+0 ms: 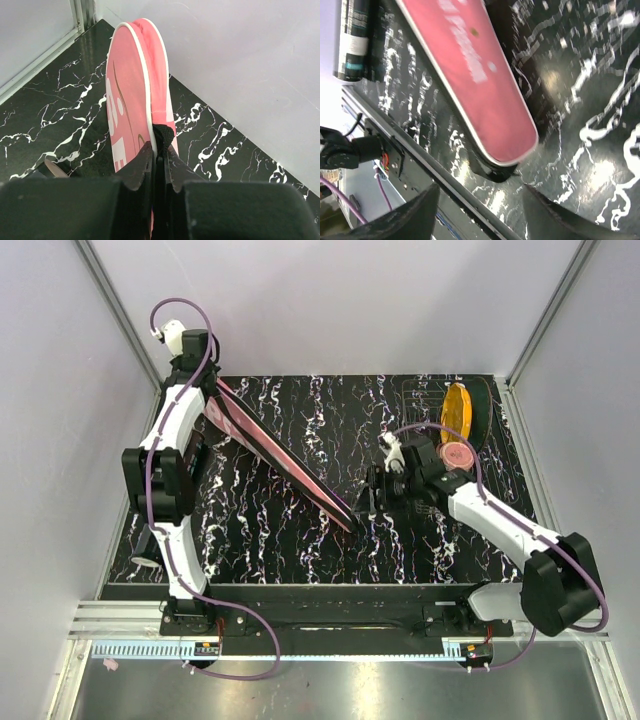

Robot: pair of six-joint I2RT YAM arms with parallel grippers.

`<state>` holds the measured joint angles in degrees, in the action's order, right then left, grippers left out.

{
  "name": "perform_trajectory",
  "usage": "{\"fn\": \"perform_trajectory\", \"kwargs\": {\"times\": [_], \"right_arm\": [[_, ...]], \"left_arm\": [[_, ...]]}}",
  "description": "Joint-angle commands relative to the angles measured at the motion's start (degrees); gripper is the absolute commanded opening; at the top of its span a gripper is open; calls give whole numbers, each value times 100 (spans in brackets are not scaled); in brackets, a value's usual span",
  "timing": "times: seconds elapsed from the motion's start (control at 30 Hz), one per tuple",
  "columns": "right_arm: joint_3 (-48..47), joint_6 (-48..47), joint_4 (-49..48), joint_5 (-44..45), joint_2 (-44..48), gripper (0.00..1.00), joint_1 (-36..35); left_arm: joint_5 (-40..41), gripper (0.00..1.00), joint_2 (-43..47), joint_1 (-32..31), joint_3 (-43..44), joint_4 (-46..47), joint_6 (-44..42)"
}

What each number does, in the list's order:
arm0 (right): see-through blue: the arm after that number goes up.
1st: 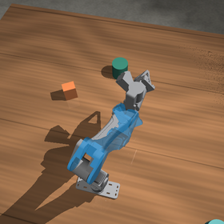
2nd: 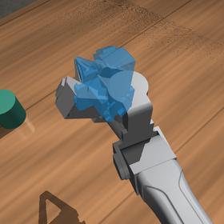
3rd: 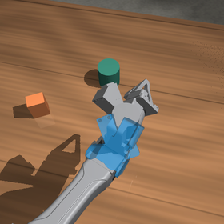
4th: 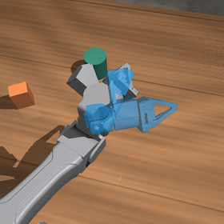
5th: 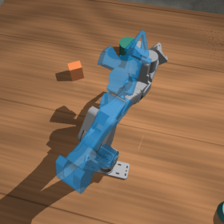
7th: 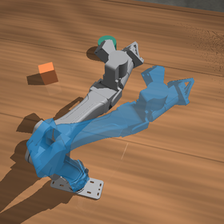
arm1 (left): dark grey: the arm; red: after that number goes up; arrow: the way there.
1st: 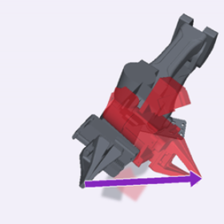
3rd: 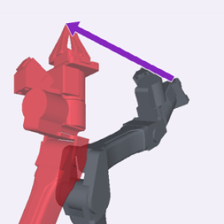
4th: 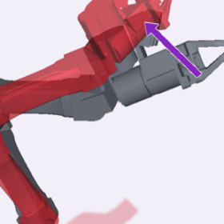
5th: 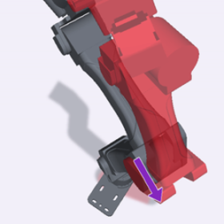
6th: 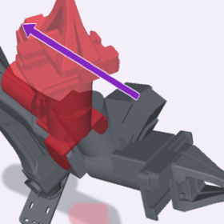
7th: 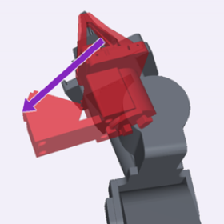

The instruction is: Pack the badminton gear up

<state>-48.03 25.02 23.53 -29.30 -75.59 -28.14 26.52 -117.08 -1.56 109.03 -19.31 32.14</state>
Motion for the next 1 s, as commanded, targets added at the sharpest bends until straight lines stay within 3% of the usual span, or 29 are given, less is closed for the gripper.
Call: {"fn": "perform_trajectory", "kwargs": {"times": [0.0,0.2,0.23,0.3,0.43,0.57,0.63,0.67,0.7,0.73,0.77,0.8,0.9,0.97], "right_arm": [[-900,-690,-225,170,-51,85,-86],[-1814,-1156,-647,653,-1298,93,-499],[-1954,-1183,-674,671,-1474,99,-613],[-2332,-1297,-727,873,-1949,99,-754],[-2913,-1429,-674,944,-2538,88,-1079],[-3055,-1087,-621,1102,-2733,56,-1167],[-2897,-947,-779,1119,-2663,38,-1159],[-2740,-841,-841,1041,-2602,21,-1167],[-2651,-788,-859,945,-2557,8,-1141],[-2554,-718,-876,839,-2522,0,-1132],[-2258,-569,-1042,577,-2409,0,-1115],[-2081,-464,-1165,470,-2338,0,-1062],[-1351,2,-1745,145,-2039,0,-896],[-982,300,-1983,13,-1960,0,-615]], "left_arm": [[-130,0,440,51,-180,349,126],[-341,0,458,16,-198,226,170],[-358,0,466,24,-216,182,196],[-472,0,510,24,-277,165,214],[-1025,0,545,16,-312,165,187],[-1666,3,677,25,-470,165,187],[-1956,11,783,42,-541,199,153],[-2341,18,835,33,-619,234,117],[-2588,39,940,42,-681,270,91],[-2895,51,1019,51,-769,435,-5],[-3412,58,1107,60,-987,524,-23],[-3591,73,1334,68,-1102,594,20],[-4303,85,1914,77,-1621,911,178],[-4951,86,2231,68,-2067,1218,318]]}}
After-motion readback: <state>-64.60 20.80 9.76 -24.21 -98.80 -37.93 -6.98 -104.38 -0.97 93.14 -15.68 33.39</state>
